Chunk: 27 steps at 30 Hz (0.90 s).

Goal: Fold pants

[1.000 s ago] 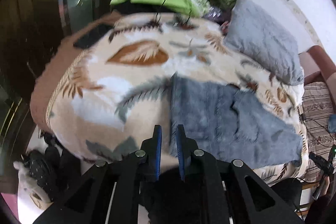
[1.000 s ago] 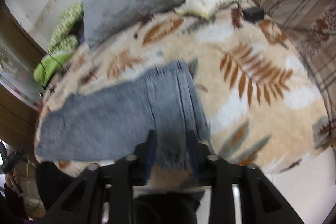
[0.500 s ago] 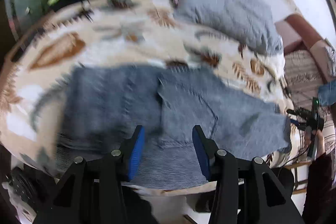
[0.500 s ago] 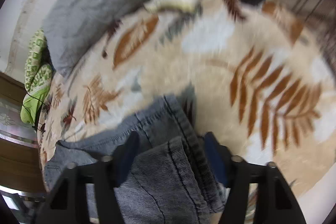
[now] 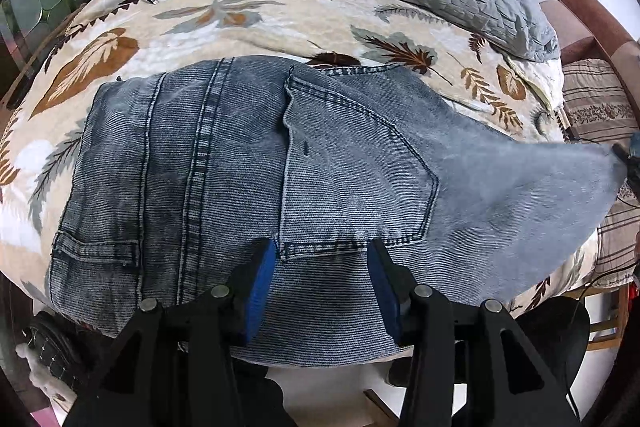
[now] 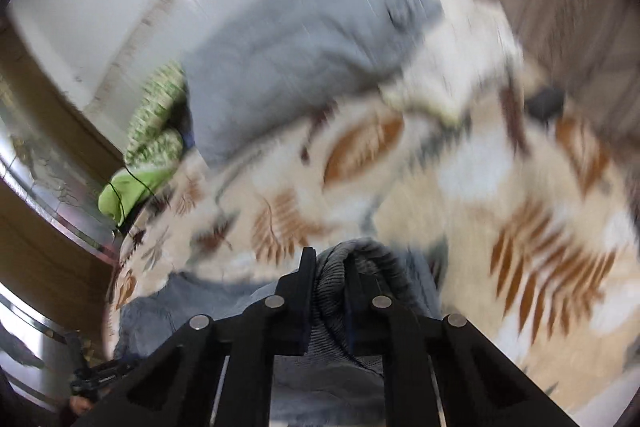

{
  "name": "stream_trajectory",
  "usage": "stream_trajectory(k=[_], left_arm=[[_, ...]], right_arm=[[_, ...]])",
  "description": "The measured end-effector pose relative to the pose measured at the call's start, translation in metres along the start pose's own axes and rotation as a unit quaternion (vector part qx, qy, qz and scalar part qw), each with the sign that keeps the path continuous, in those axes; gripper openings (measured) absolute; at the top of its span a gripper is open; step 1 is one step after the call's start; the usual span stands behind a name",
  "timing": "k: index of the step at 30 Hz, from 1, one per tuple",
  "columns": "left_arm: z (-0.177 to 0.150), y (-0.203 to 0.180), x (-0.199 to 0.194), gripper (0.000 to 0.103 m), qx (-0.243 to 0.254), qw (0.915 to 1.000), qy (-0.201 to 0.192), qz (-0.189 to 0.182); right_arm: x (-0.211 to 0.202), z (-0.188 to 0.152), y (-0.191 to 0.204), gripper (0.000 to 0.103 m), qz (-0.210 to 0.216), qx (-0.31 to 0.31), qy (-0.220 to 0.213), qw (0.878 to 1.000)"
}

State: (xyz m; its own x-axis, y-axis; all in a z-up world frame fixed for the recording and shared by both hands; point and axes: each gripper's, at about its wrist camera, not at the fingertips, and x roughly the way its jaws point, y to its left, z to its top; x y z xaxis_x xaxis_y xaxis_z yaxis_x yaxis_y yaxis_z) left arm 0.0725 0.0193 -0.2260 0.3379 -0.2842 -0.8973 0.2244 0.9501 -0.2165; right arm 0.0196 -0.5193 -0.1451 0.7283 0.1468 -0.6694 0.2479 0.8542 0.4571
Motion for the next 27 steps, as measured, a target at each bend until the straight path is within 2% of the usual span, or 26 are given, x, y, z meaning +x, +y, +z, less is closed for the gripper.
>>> stream_trajectory(k=[1, 3, 5, 7, 9, 15, 17, 19, 23, 25, 27], left_arm=[[0.000, -0.002, 0.002, 0.049, 0.001, 1.0000, -0.001, 0.003], [-0.001, -0.005, 0.004, 0.050, 0.009, 0.9999, -0.002, 0.009], [-0.003, -0.007, 0.004, 0.052, 0.014, 0.9998, -0.002, 0.011], [-0.003, -0.008, 0.005, 0.054, 0.016, 0.9998, 0.001, 0.011], [-0.003, -0.007, 0.005, 0.054, 0.017, 0.9998, 0.003, 0.013], [-0.006, -0.011, 0.010, 0.062, 0.024, 0.9996, 0.002, 0.014], [-0.008, -0.014, 0.013, 0.065, 0.031, 0.9994, -0.001, 0.019], [-0.009, -0.017, 0.014, 0.068, 0.035, 0.9991, -0.005, 0.024], [-0.008, -0.018, 0.014, 0.069, 0.032, 0.9991, -0.006, 0.027], [-0.008, -0.014, 0.013, 0.069, 0.023, 0.9995, -0.004, 0.023], [-0.008, -0.010, 0.012, 0.069, 0.012, 0.9998, -0.002, 0.017]], right_arm=[[0.001, -0.001, 0.001, 0.012, -0.019, -0.011, -0.009, 1.000], [0.022, -0.006, -0.018, 0.013, -0.066, -0.015, 0.006, 0.998], [0.053, -0.017, -0.048, 0.014, -0.093, 0.030, 0.064, 0.993], [0.066, -0.028, -0.070, 0.014, -0.083, 0.078, 0.091, 0.989], [0.063, -0.036, -0.081, 0.016, -0.065, 0.104, 0.079, 0.989], [0.009, -0.037, -0.083, 0.016, -0.077, 0.092, 0.013, 0.993], [-0.006, -0.039, -0.072, 0.016, -0.053, 0.067, 0.007, 0.996], [-0.010, -0.043, -0.056, 0.016, -0.022, 0.042, 0.020, 0.999], [0.009, -0.061, -0.024, 0.016, -0.001, -0.012, 0.063, 0.998], [0.025, -0.070, -0.016, 0.016, -0.014, -0.032, 0.087, 0.996], [0.049, -0.084, -0.016, 0.016, -0.047, -0.041, 0.140, 0.988]])
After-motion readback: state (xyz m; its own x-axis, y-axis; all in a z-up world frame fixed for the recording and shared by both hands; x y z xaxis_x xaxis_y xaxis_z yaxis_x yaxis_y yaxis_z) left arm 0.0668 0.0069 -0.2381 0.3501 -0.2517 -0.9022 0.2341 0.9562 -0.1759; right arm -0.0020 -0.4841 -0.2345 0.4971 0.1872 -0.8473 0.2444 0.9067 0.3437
